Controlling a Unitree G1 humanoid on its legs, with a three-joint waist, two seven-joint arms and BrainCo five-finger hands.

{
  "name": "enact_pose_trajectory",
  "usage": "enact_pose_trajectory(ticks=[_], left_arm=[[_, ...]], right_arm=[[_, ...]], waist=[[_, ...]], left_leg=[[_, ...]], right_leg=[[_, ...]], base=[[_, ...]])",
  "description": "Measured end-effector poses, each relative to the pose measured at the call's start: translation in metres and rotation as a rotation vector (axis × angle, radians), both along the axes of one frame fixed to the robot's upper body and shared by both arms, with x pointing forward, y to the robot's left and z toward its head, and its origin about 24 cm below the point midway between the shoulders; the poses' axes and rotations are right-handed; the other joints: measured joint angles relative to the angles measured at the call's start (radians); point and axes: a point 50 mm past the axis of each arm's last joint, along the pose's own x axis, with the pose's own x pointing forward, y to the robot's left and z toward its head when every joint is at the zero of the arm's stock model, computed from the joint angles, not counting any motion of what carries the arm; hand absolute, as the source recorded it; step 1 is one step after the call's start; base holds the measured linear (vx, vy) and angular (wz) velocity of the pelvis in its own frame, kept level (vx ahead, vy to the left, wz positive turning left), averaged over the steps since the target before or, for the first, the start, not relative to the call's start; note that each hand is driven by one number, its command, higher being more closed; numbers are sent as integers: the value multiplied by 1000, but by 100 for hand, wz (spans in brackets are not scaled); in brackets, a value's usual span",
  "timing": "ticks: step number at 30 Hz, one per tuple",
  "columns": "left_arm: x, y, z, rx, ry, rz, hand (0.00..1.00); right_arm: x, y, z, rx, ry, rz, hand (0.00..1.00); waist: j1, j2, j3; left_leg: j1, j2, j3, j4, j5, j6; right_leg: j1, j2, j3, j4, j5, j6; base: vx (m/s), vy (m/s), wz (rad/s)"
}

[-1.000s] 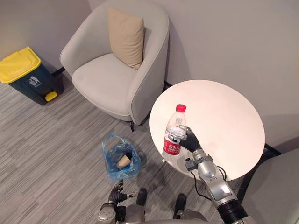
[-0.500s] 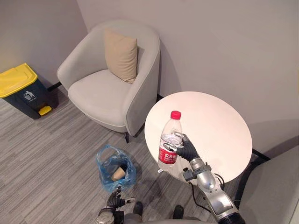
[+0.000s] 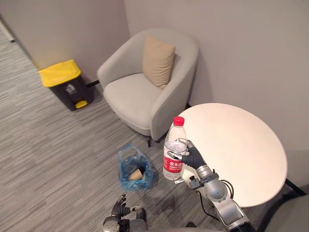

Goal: Gather rubbish on tea table into small bin, then transfer packed bag to large trash can.

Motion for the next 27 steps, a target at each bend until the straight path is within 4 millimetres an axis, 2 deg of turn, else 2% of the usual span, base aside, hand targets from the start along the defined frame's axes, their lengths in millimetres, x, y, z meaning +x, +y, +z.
enact_pose_trajectory(ticks=[1, 2, 4, 5, 9, 10, 11, 12, 13, 14, 15, 16, 17, 18, 19, 20, 21, 22, 23, 24, 27], left_arm=[[0, -1, 0, 0, 0, 0, 0], [0, -1, 0, 8, 1, 1, 0], [0, 1, 0, 15, 0, -4, 0], [2, 2, 1, 20, -5, -5, 0], [4, 4, 3, 27, -18, -7, 0], [5, 5, 4, 30, -25, -9, 0], [6, 7, 4, 36, -28, -13, 0], [8, 11, 6, 49, -38, -19, 0], [8, 12, 6, 50, -38, -19, 0], [8, 13, 6, 54, -38, -22, 0], [8, 14, 7, 59, -38, -25, 0], [7, 14, 6, 59, -36, -29, 0], [6, 14, 6, 60, -33, -33, 0], [8, 14, 7, 64, -36, -41, 0], [8, 15, 7, 65, -36, -41, 0], [7, 15, 7, 64, -36, -42, 0], [7, 19, 7, 75, -35, -47, 0], [6, 18, 7, 74, -30, -48, 0], [8, 12, 6, 63, -36, -61, 0], [9, 9, 7, 59, -42, -65, 0], [8, 11, 6, 63, -37, -59, 0]], right_arm=[[1, -1, 1, -6, -7, -4, 100], [5, -4, 5, -18, -27, -19, 100], [11, -9, 11, -12, -54, -52, 100], [15, -12, 14, -8, -71, -71, 100], [19, -8, 17, 10, -81, -75, 100], [19, -4, 17, 21, -80, -70, 100], [19, -2, 16, 28, -74, -65, 100], [18, 1, 14, 31, -64, -59, 100], [18, 2, 13, 28, -58, -56, 100], [17, 2, 8, 17, -39, -59, 100], [17, 1, 5, 3, -19, -63, 100], [16, 1, 4, -3, -17, -62, 100], [15, 0, 2, -8, -10, -65, 100], [14, 1, 1, -7, -5, -55, 100], [14, 1, 1, -8, -3, -51, 100], [13, 1, 0, -8, 0, -51, 100], [13, 1, 0, -4, 2, -52, 100], [13, 1, 0, -3, 2, -55, 100], [12, -3, -3, -7, 13, -71, 100], [12, -6, -3, -17, 14, -72, 100], [8, -6, -6, -22, 28, -73, 100]], waist=[[1, 1, -1], [0, 2, -1], [-3, -5, -2], [-1, -10, 1], [1, -22, 8], [3, -37, 14], [1, -45, 19], [-2, -65, 30], [-3, -69, 32], [-5, -71, 33], [-19, -77, 38], [-27, -77, 39], [-39, -65, 46], [-42, -70, 46], [-43, -69, 46], [-49, -70, 46], [-53, -89, 40], [-59, -99, 39], [-58, -84, 36], [-41, -66, 38], [-28, -56, 36]], left_leg=[[0, 4, 29, 4, 16, -2], [0, -2, 55, 5, 50, -41], [-5, -20, 51, 2, 54, -47], [-11, -30, 50, 0, 62, -68], [-5, -57, 27, -11, 53, -79], [-3, -75, 28, -3, 39, -88], [-2, -91, 26, 3, 28, -86], [11, -122, 23, 2, 10, -79], [13, -125, 13, 3, 4, -72], [12, -137, 1, 4, -1, -65], [19, -149, -31, 0, -4, -61], [21, -151, -49, -5, -3, -61], [19, -151, -90, -17, -3, -61], [17, -145, -127, -19, -1, -62], [17, -144, -142, -19, 0, -63], [16, -142, -171, -17, 2, -67], [13, -163, -195, -14, 13, -84], [14, -173, -213, -12, 14, -85], [17, -170, -236, -18, 25, -91], [12, -160, -240, -23, 27, -92], [14, -140, -245, -43, 34, -102]], right_leg=[[-1, -9, -9, 12, -5, 3], [-1, -25, -22, 32, -16, 13], [-2, -41, -16, 38, -18, 16], [-1, -49, -15, 38, -18, 17], [14, -74, -25, 52, -22, 24], [-5, -111, -22, 115, -66, 54], [-27, -148, -20, 190, -101, 61], [-60, -207, 0, 302, -141, 52], [-77, -224, 19, 343, -146, 43], [-116, -242, 90, 426, -139, 5], [-156, -242, 189, 508, -119, -49], [-174, -236, 224, 536, -113, -86], [-191, -189, 312, 532, -165, -64], [-206, -119, 396, 487, -208, -35], [-209, -96, 424, 461, -215, -28], [-209, -50, 450, 383, -211, -23], [-205, -35, 462, 272, -150, -17], [-200, -34, 467, 272, -119, 10], [-182, -37, 439, 253, -118, 12], [-179, -23, 438, 233, -113, 7], [-149, 10, 430, 171, -86, -1]], base=[[175, 93, 52], [116, 79, 38], [116, 97, 52], [119, 105, 50], [55, 100, 30], [18, 86, 15], [6, 145, 17], [-14, 107, 15], [-34, 116, 16], [-17, 87, 41], [4, 94, 55], [38, 77, 76], [46, 15, 75], [40, -10, 73], [49, -35, 75], [67, -30, 83], [81, -35, 96], [127, -45, 88], [147, -59, 51], [143, -61, 24], [176, -105, -6]])
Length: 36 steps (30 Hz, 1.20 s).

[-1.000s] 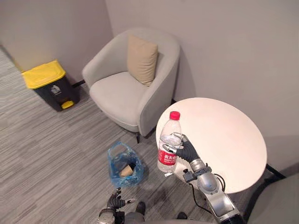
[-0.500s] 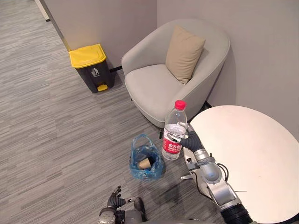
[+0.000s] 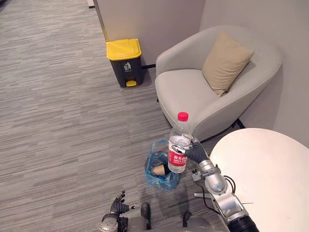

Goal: Gather rubbish on tea table into small bin, then transfer packed bag to large trash can.

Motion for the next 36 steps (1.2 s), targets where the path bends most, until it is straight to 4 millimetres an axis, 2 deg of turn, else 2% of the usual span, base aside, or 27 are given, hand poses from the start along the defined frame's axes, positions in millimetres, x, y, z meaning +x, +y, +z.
enact_pose_trajectory(ticks=[3, 9, 10, 11, 13, 14, 16, 17, 18, 19, 23, 28, 30, 31, 33, 36], left_arm=[[0, -2, 0, 5, 4, -18, 0], [0, -2, 0, 7, 5, -23, 0], [23, -2, 7, 26, -50, -58, 0], [38, -4, 12, 28, -85, -70, 0], [44, -4, 14, 28, -99, -73, 0], [50, -4, 17, 29, -117, -73, 0], [63, -4, 23, 31, -153, -66, 0], [73, -5, 29, 24, -190, -52, 0], [89, -9, 38, 15, -240, -49, 0], [96, -12, 43, 7, -266, -46, 0], [110, -17, 57, -21, -353, -13, 0], [135, -17, 82, -52, -479, 48, 0], [144, -20, 89, -55, -511, 54, 0], [148, -22, 94, -68, -533, 64, 0], [154, -21, 104, -77, -582, 79, 0], [161, -19, 112, -91, -618, 103, 0]], right_arm=[[0, -2, -1, -4, 7, 6, 100], [-2, 7, -2, -4, 18, 51, 100], [9, 22, 3, -33, -5, 134, 100], [18, 26, 5, -59, -15, 159, 100], [20, 32, 3, -82, -5, 190, 100], [23, 38, 9, -87, -29, 213, 100], [35, 48, 27, -99, -102, 248, 100], [41, 53, 38, -99, -148, 258, 100], [48, 56, 49, -106, -189, 256, 100], [50, 56, 52, -112, -200, 249, 100], [53, 59, 58, -128, -224, 246, 100], [68, 62, 91, -117, -349, 202, 100], [76, 57, 105, -105, -395, 160, 100], [83, 54, 117, -100, -429, 122, 100], [93, 51, 130, -99, -462, 82, 100], [103, 44, 141, -99, -477, 26, 100]], waist=[[-10, -1, 0], [-5, -1, 3], [1, 3, 54], [2, 13, 90], [10, 21, 118], [14, 43, 164], [13, 42, 185], [18, 55, 191], [25, 64, 235], [27, 69, 260], [33, 69, 272], [41, 61, 298], [55, 58, 312], [57, 58, 329], [58, 56, 336], [61, 54, 339]], left_leg=[[17, 1, -9, -9, 0, -1], [22, 1, -12, -25, 2, -2], [-100, 4, -26, 61, -1, -1], [-156, 13, -29, 102, -3, 1], [-177, 15, -29, 116, -6, -2], [-199, 18, -30, 148, -20, -3], [-306, 28, -22, 245, -29, 8], [-392, 34, -18, 285, -43, 4], [-430, 33, -13, 304, -48, 6], [-443, 36, -4, 316, -48, 7], [-554, 60, 42, 395, -53, 14], [-733, 99, 67, 486, -54, 15], [-778, 109, 83, 496, -54, 15], [-813, 110, 85, 503, -54, 16], [-876, 125, 88, 535, -53, 16], [-928, 127, 84, 558, -49, 21]], right_leg=[[42, 11, -15, -45, 8, 2], [53, 12, -16, -69, 18, 4], [-33, 12, -25, -44, 37, -1], [-80, 12, -30, -15, 40, -4], [-99, 12, -30, 2, 41, -5], [-120, 11, -26, 34, 33, -4], [-233, 8, -10, 126, 23, -11], [-323, 8, -3, 180, 14, -12], [-374, 1, 4, 225, 5, -11], [-393, -3, 6, 250, 0, -12], [-517, -23, 9, 358, -39, -19], [-700, -23, 8, 467, -52, -34], [-754, -28, 8, 492, -53, -35], [-792, -36, 4, 510, -55, -38], [-846, -38, -7, 535, -56, -40], [-894, -42, -10, 563, -60, -45]], base=[[90, -35, 9], [0, 3, 5], [-272, 44, 25], [-264, 39, 24], [-155, 18, 7], [-216, 33, -2], [-234, 26, -16], [-277, 9, -11], [-261, 2, -1], [-238, -14, 7], [-174, -28, 8], [-113, -51, 5], [-72, -60, 13], [-65, -53, 17], [-61, -50, 12], [-24, -25, 10]])
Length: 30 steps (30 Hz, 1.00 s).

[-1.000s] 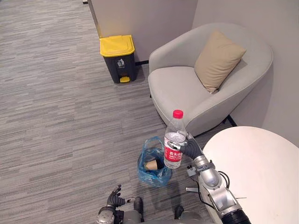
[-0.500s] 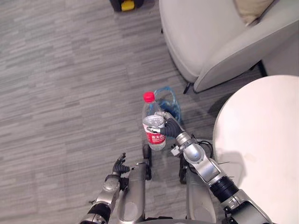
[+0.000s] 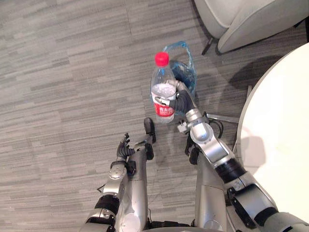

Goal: Gather rubbish on tea table into small bin, then transfer packed bag to large trash can.

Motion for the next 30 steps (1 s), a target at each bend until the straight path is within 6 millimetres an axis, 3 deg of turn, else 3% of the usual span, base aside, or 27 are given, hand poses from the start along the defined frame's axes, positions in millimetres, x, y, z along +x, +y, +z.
enact_pose_trajectory(ticks=[8, 19, 20, 30], left_arm=[[28, -7, 38, -26, -153, -2, 0], [33, -9, 50, -41, -204, -1, 0], [33, -9, 51, -41, -206, 0, 0], [33, -9, 51, -40, -205, 13, 0]], right_arm=[[29, -34, 40, 32, -78, -175, 100], [44, -60, 54, 48, -67, -298, 100], [45, -60, 55, 48, -65, -303, 0], [45, -60, 56, 56, -76, -312, 0]], waist=[[11, -6, 39], [15, -6, 39], [15, -6, 39], [11, -7, 39]], left_leg=[[-128, -5, -22, 47, 15, 8], [-183, -8, -46, 43, 32, 5], [-184, -8, -46, 42, 33, 5], [-185, -8, -48, 29, 43, -1]], right_leg=[[-119, -19, -19, 70, -26, -7], [-171, -28, -48, 100, -42, -21], [-172, -28, -48, 100, -42, -21], [-175, -27, -53, 97, -42, -21]], base=[[10, -35, 10], [-4, -51, 7], [-18, -41, 4], [-14, -32, 1]])
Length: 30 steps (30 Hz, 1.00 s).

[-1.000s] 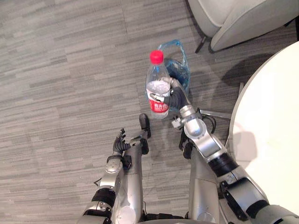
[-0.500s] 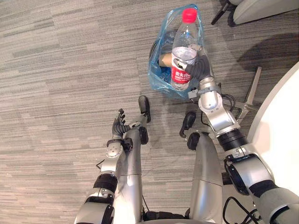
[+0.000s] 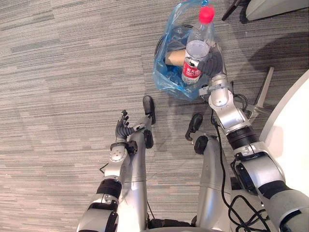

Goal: Gather rubbish on tea table into small bin, then transfer packed bag to large trash can.

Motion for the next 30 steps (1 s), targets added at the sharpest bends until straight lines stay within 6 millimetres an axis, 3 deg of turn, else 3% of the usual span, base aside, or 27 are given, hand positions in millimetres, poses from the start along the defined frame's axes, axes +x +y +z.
enact_pose_trajectory(ticks=[11, 17, 24, 30], left_arm=[[0, 0, -1, -2, 3, 1, 0], [-3, 1, -4, 3, 14, 1, 0], [-5, 3, -6, 10, 22, 7, 0], [-5, 4, -7, 12, 19, 7, 0]], right_arm=[[-14, 14, 0, -39, -66, 45, 0], [-19, 27, -25, -179, -32, 50, 0], [-21, 42, -33, -323, -31, 82, 0], [-11, 49, -52, -438, 66, 94, 0]], waist=[[-14, -1, 0], [-16, -8, -4], [-14, -10, -5], [-14, -10, -5]], left_leg=[[18, 3, -3, -26, 17, -5], [65, 9, 20, -72, 19, -4], [64, 12, 31, -69, 21, 1], [57, 10, 27, -70, 15, 1]], right_leg=[[14, 7, -5, -14, 4, -7], [49, 12, -4, -53, 8, -5], [58, 12, -5, -65, 12, -8], [54, 11, -8, -64, 9, -6]], base=[[-21, -30, 0], [-17, -29, -2], [1, -2, 0], [-12, -10, 2]])
